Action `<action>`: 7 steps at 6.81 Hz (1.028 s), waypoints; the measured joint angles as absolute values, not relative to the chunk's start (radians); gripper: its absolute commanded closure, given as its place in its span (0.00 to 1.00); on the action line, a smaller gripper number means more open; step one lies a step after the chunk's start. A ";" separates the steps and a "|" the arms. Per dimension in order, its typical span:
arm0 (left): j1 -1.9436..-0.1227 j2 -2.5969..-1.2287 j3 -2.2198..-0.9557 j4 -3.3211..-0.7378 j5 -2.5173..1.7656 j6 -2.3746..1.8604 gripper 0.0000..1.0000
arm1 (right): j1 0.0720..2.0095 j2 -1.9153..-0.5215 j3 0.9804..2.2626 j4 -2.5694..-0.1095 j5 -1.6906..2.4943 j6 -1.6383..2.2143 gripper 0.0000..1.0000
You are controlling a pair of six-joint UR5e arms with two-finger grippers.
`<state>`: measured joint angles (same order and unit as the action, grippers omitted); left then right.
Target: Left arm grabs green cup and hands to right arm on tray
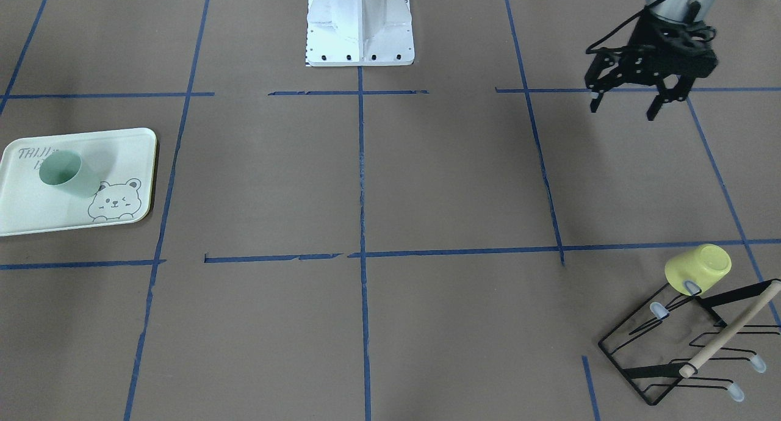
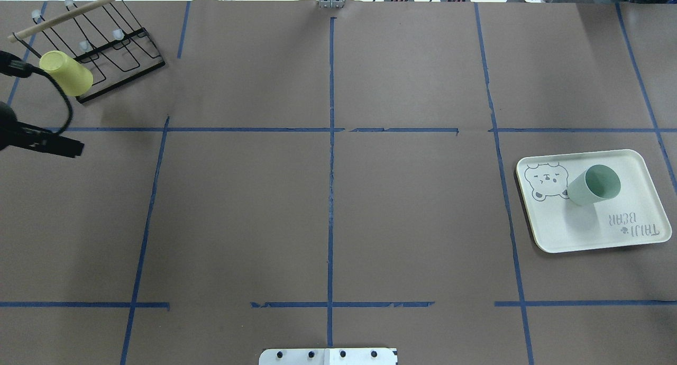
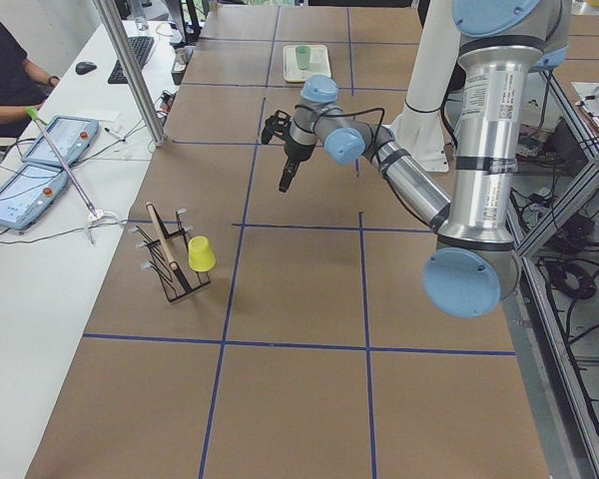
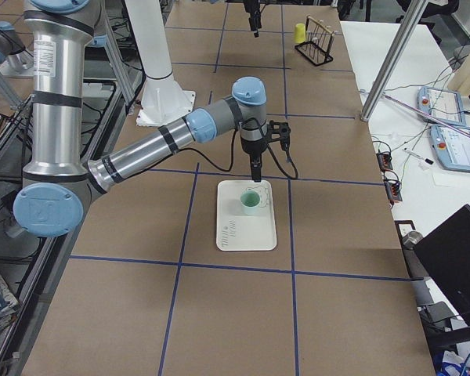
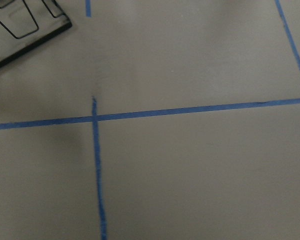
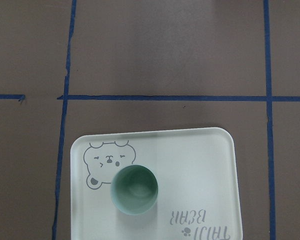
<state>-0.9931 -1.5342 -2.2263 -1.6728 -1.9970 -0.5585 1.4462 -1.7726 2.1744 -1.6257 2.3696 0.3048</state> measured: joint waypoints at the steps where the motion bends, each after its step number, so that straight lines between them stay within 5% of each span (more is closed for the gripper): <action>1: -1.121 -1.502 -2.199 -1.636 -2.082 -0.379 0.00 | 1.481 -1.836 2.172 -1.626 2.374 0.206 0.00; 5: -1.458 -1.453 -1.926 -1.542 -2.329 0.105 0.00 | 1.495 -1.948 2.144 -1.627 2.289 0.067 0.00; 7: -1.479 -1.356 -1.925 -1.535 -2.426 0.146 0.00 | 1.494 -1.948 2.126 -1.626 2.346 0.068 0.00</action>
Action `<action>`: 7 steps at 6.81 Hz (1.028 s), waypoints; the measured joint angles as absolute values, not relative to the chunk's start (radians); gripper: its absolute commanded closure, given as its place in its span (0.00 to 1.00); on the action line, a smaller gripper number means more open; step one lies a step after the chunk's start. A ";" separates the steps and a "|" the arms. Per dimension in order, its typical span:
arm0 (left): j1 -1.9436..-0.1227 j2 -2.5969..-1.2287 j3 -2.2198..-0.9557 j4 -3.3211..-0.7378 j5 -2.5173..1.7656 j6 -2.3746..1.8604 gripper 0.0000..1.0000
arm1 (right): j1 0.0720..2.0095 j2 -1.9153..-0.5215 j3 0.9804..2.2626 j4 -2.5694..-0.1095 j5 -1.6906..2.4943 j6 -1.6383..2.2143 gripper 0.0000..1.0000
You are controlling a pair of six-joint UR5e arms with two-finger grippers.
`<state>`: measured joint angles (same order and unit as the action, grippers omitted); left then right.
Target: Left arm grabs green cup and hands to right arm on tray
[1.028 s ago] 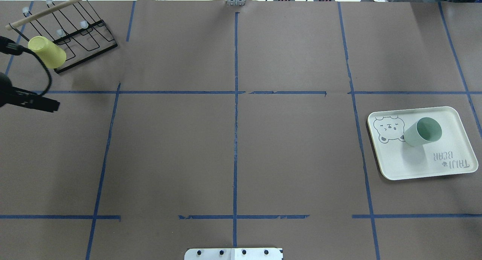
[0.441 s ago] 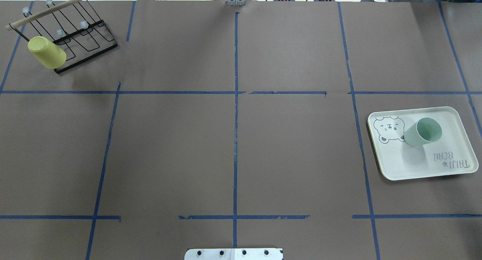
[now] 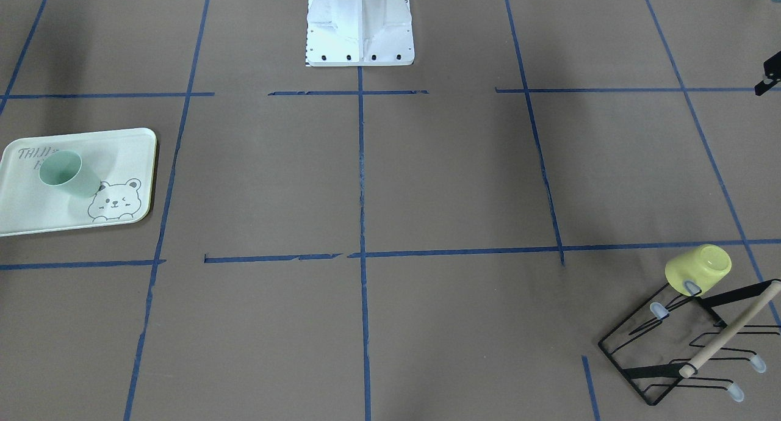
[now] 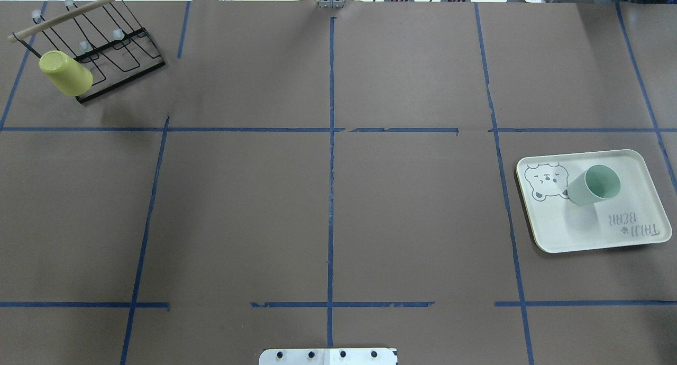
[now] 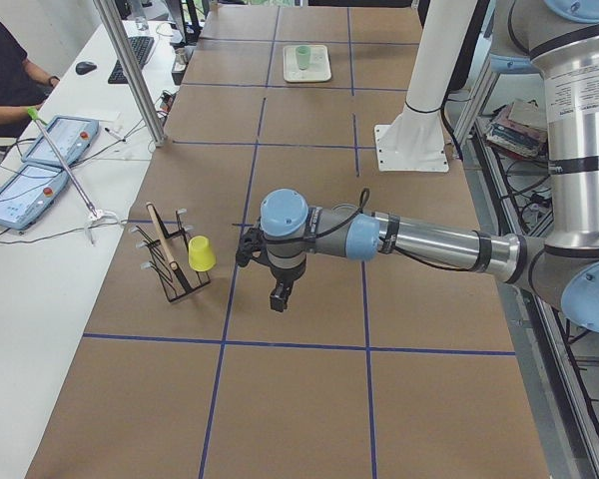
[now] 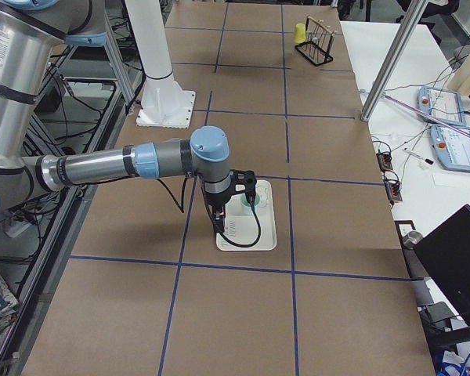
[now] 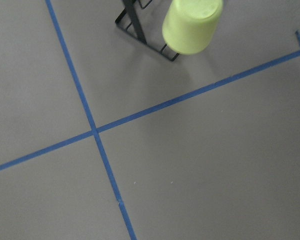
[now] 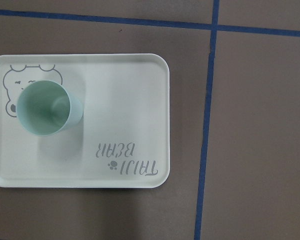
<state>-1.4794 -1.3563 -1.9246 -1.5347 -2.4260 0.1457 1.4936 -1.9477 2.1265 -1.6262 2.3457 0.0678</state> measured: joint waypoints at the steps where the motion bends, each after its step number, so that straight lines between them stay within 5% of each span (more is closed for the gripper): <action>1: -1.482 -1.345 -1.925 -1.519 -2.438 0.149 0.00 | 1.492 -1.945 2.117 -1.625 2.355 0.068 0.00; 7: -1.506 -1.413 -1.986 -1.237 -2.370 0.157 0.00 | 1.483 -1.853 2.021 -1.619 2.357 0.074 0.00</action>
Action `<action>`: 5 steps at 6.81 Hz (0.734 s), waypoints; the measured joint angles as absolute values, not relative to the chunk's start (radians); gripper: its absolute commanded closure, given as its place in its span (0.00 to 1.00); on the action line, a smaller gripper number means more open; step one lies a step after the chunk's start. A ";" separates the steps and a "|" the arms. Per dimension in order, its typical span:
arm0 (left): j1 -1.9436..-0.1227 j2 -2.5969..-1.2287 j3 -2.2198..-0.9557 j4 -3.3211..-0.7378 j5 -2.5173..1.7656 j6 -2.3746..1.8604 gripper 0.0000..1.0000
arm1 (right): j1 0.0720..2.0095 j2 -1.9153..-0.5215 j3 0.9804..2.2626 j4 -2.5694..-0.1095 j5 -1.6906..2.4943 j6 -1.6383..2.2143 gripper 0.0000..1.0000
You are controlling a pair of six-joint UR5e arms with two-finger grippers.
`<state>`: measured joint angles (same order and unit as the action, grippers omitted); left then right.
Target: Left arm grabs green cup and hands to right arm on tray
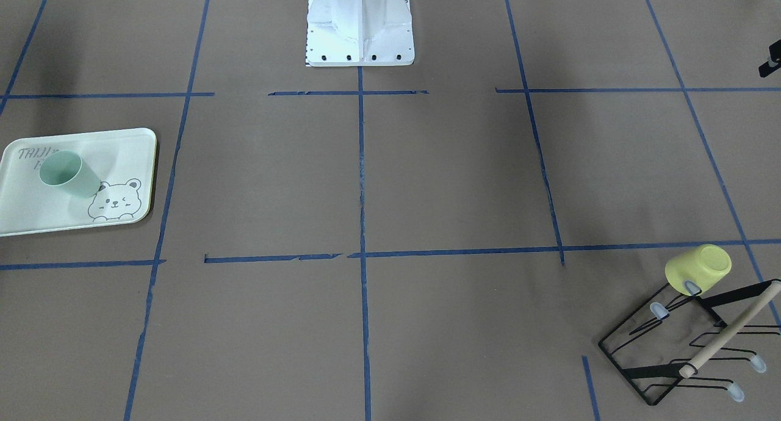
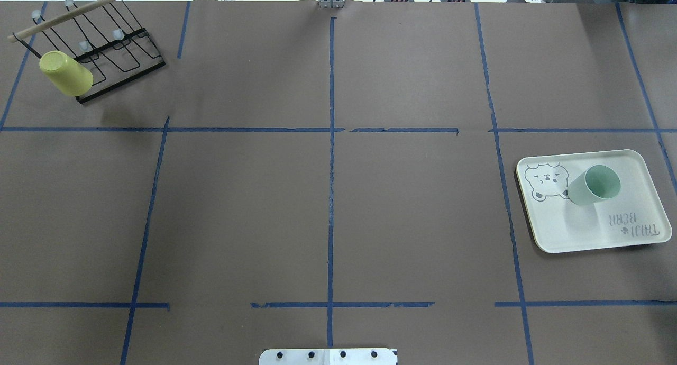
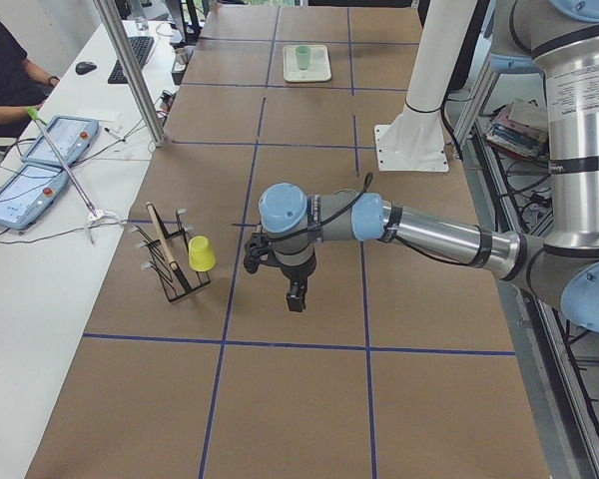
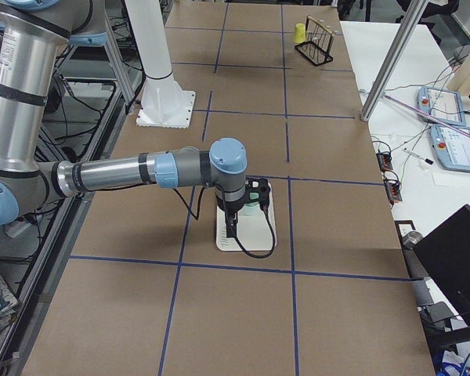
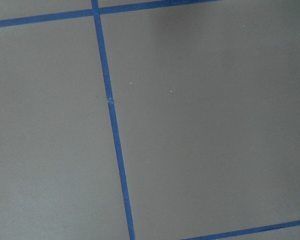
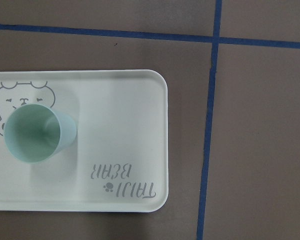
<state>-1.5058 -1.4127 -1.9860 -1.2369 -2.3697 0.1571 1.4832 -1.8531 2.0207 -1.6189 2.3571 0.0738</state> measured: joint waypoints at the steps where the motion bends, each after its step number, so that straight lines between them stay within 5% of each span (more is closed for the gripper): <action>1: -1.507 -1.420 -1.982 -1.235 -2.345 0.161 0.00 | 1.483 -1.853 2.024 -1.619 2.362 0.075 0.00; 5: -1.502 -1.398 -2.021 -1.279 -2.336 0.156 0.00 | 1.484 -1.854 2.035 -1.617 2.351 0.072 0.00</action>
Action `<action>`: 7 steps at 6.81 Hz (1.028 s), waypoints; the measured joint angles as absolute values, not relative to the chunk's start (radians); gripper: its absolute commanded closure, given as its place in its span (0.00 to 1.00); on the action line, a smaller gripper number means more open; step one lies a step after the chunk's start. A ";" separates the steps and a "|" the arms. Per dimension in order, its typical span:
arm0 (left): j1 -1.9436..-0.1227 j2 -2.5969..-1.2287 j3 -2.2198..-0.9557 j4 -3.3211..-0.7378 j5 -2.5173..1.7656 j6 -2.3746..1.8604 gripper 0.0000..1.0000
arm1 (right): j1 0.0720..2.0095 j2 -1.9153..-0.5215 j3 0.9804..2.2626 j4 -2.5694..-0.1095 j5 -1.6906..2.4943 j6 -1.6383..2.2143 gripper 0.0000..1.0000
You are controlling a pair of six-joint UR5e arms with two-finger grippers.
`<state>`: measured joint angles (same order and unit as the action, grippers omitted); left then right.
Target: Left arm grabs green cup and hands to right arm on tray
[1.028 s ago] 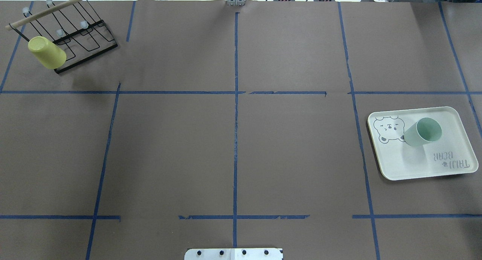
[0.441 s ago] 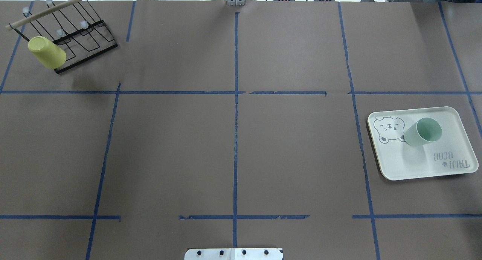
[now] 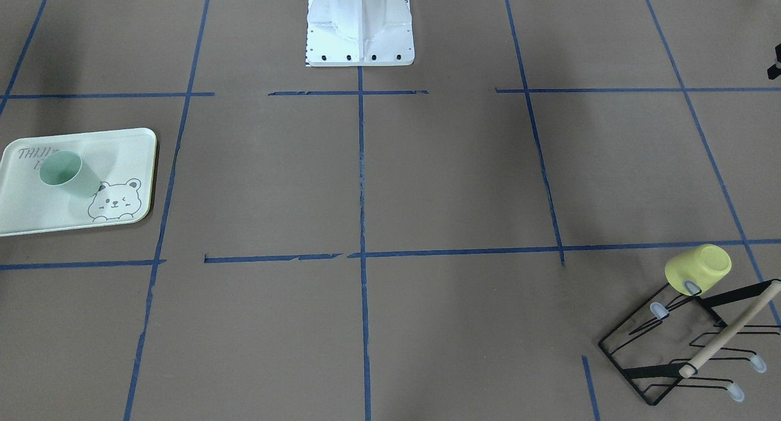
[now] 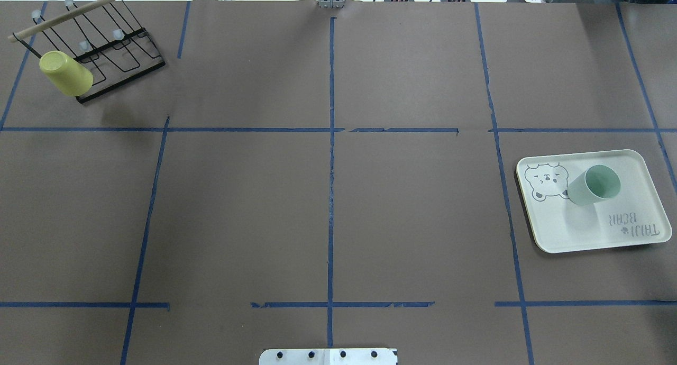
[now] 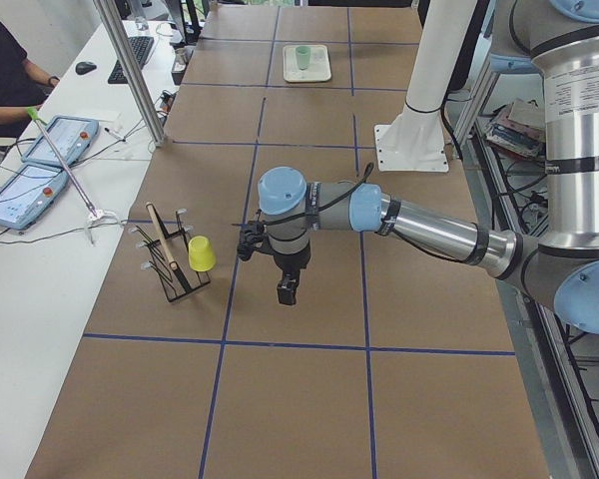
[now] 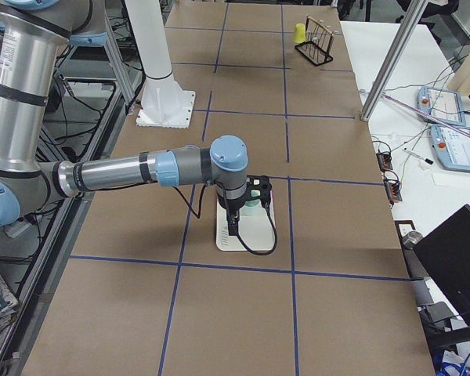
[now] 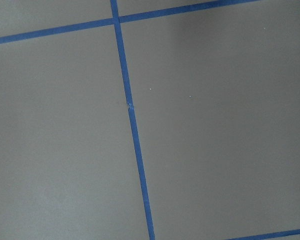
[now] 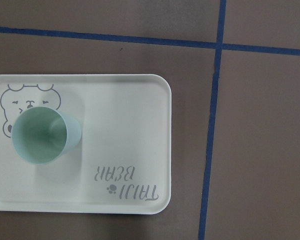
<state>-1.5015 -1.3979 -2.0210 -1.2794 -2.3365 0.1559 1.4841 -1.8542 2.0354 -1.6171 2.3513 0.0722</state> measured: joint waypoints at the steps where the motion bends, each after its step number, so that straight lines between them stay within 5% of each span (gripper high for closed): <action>1: -1.501 -1.370 -2.026 -1.286 -2.337 0.158 0.00 | 1.484 -1.854 2.035 -1.618 2.350 0.071 0.00; 7: -1.496 -1.428 -2.055 -1.279 -2.332 0.158 0.00 | 1.482 -1.848 2.078 -1.617 2.355 0.061 0.00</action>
